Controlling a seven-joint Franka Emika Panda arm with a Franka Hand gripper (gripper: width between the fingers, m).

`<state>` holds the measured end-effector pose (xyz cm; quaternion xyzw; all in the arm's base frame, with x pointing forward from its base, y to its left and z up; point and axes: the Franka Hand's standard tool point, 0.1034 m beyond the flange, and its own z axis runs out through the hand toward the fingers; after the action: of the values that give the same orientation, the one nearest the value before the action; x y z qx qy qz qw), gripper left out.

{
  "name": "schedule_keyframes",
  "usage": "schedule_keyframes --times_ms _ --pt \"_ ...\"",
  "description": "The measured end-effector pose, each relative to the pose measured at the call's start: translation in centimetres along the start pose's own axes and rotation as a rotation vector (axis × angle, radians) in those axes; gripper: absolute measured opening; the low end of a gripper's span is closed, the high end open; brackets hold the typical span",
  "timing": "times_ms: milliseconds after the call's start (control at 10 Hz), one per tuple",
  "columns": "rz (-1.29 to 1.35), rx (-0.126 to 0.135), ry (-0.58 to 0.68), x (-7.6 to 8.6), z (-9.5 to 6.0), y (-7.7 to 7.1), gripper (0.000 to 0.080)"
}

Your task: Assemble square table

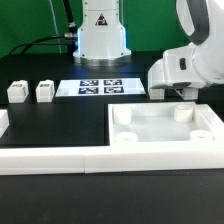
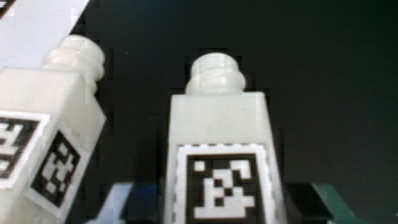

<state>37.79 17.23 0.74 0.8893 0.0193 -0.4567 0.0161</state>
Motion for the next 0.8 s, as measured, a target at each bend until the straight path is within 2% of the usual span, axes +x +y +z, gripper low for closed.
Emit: schedule_keyframes --times_ms 100,200,300,400,500,600,800 --pt "-0.046 -0.009 -0.024 -0.6 -0.5 0.4 0.0289" --pt "-0.103 -0.007 -0.032 -2.3 -3.4 1.4 0.0289" --pt "-0.136 0.001 0.026 -3.6 -6.2 2.3 0.0291" --pt "-0.153 0.000 0.027 -5.3 -8.0 3.1 0.0291" --pt "-0.150 0.003 0.057 -5.7 -9.2 3.2 0.0291" --pt "-0.147 0.011 0.172 -4.4 -9.4 2.9 0.0291" --pt "-0.150 0.014 0.322 -4.0 -9.7 3.2 0.0291"
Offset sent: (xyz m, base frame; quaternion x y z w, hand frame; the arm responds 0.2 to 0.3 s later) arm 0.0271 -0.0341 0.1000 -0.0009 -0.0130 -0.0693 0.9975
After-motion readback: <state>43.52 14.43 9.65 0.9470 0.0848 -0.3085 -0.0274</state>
